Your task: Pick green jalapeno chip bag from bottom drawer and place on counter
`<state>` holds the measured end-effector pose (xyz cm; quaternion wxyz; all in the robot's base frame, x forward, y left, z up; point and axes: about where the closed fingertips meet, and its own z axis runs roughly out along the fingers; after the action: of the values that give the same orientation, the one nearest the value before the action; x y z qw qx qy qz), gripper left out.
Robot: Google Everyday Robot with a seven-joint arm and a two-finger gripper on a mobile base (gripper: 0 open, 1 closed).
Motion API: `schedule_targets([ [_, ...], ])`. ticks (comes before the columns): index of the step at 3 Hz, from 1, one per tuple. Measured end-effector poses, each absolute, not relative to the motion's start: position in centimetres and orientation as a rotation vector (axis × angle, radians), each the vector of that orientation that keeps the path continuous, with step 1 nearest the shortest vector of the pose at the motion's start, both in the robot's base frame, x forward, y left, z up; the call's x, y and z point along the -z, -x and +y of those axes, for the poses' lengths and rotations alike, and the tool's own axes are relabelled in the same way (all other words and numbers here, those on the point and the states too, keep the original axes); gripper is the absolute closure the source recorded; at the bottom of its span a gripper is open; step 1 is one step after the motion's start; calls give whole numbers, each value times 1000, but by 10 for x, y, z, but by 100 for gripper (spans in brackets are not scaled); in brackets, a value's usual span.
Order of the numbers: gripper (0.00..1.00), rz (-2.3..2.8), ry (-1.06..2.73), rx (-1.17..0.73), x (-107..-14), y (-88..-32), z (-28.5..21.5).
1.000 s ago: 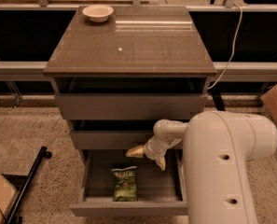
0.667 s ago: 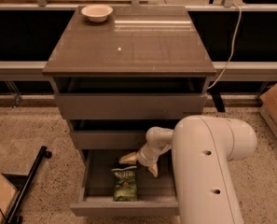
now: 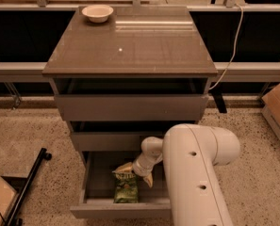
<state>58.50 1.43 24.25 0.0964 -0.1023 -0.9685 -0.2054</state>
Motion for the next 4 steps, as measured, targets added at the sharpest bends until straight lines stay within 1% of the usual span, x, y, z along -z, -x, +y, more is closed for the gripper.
schedule_targets([
  [1, 0, -2893, 290, 552, -220, -590, 35],
  [2, 0, -2897, 280, 473, -171, -596, 66],
  [3, 0, -2871, 292, 460, -138, -598, 83],
  [4, 5, -2791, 376, 480, -101, -590, 80],
])
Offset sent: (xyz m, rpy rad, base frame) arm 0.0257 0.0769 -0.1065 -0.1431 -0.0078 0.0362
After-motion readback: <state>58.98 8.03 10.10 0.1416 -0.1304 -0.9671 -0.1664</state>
